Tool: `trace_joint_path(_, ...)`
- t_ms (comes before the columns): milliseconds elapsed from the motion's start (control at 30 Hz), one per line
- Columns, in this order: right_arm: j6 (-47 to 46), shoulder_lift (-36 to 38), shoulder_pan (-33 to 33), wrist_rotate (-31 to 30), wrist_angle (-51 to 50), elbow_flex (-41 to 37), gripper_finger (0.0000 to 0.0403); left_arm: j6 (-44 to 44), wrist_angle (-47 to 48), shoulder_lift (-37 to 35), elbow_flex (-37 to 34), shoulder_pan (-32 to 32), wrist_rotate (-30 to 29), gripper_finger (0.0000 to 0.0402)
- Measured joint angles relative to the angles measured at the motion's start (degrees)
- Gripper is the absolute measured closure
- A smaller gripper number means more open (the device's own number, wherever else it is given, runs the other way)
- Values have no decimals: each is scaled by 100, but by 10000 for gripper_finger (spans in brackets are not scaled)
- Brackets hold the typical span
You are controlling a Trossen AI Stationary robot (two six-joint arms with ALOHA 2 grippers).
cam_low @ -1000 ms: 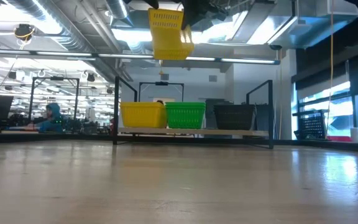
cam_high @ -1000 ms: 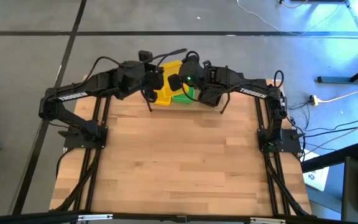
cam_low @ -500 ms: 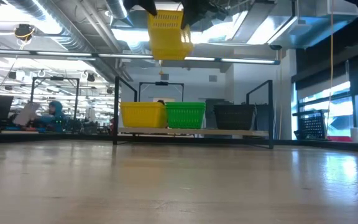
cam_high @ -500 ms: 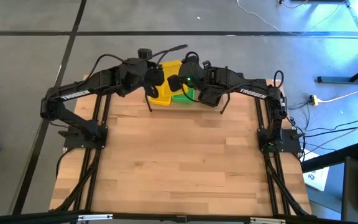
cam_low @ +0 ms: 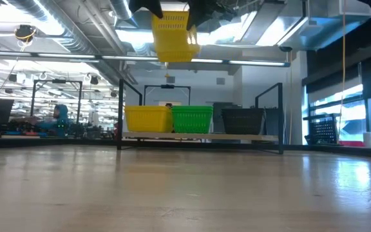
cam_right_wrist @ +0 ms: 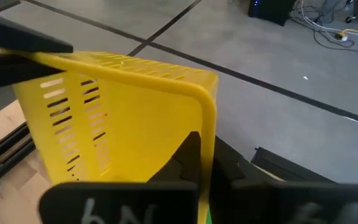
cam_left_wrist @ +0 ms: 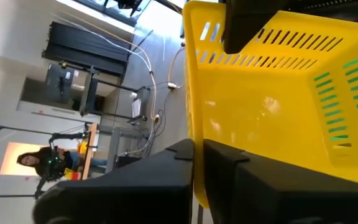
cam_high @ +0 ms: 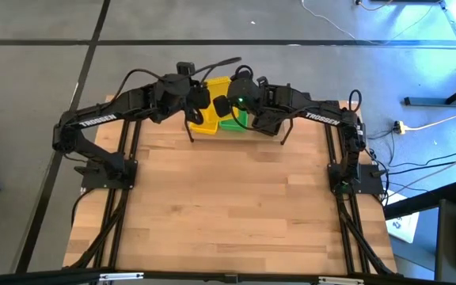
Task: Stack baskets on shelf by color
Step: Stack the yellow bin on top of the yellow bin on the shelf
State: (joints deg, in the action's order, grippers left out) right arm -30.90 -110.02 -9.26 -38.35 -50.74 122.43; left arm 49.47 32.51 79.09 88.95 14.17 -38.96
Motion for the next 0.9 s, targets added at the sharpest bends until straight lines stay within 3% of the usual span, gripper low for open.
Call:
trace_joint_path(333, 309, 7, -18, 144, 68, 0, 328, 7, 513, 9, 0, -15, 29, 400)
trace_joint_path(500, 463, 48, -8, 424, 60, 0, 316, -132, 869, 6, 0, 4, 174, 401)
trace_joint_path(733, 907, 177, 214, 393, 43, 257, 315, -365, 1482, 4, -11, 340, 855, 401)
trace_joint_path(900, 1529, 179, 444, 384, 34, 741, 314, -350, 1547, 2, -10, 750, 1801, 401)
